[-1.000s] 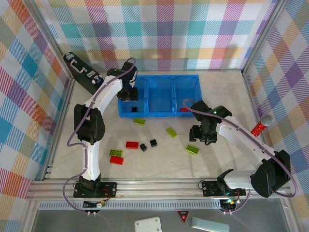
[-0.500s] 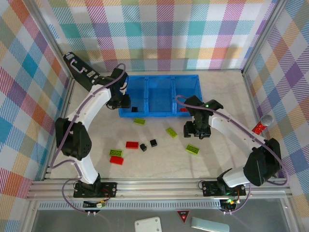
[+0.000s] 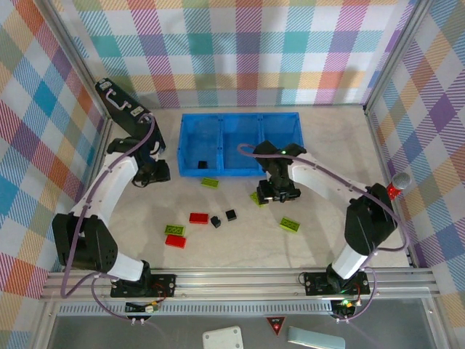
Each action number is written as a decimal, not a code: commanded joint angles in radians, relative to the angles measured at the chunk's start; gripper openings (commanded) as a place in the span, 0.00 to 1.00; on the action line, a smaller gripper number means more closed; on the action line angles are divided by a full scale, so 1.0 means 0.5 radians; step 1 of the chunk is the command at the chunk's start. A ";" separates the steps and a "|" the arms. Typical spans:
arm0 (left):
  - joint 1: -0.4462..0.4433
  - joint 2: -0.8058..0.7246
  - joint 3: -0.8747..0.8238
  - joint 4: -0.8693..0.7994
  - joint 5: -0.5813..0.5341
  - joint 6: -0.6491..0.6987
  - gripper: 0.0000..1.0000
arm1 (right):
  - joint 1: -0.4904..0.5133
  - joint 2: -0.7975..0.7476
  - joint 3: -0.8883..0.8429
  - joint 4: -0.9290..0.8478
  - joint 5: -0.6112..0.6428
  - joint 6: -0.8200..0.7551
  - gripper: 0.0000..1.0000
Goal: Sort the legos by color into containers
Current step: Pick up the lego from the center of the table.
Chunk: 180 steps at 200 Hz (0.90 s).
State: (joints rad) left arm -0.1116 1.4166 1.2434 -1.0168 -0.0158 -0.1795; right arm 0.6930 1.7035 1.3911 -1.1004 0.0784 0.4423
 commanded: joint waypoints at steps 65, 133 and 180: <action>0.137 -0.294 -0.406 0.262 0.078 0.091 0.39 | 0.010 0.218 0.065 0.182 0.026 -0.188 0.62; 0.149 -0.326 -0.509 0.424 0.078 0.135 0.39 | 0.010 0.273 -0.098 0.531 0.066 -0.372 0.57; 0.165 -0.332 -0.516 0.435 0.069 0.147 0.38 | 0.010 0.261 -0.235 0.728 0.101 -0.536 0.56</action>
State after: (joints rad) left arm -0.0425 1.2720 1.0000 -0.8074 0.0097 -0.1246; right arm 0.6960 1.8248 1.3144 -0.8055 0.1162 0.2443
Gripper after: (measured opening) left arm 0.384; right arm 0.566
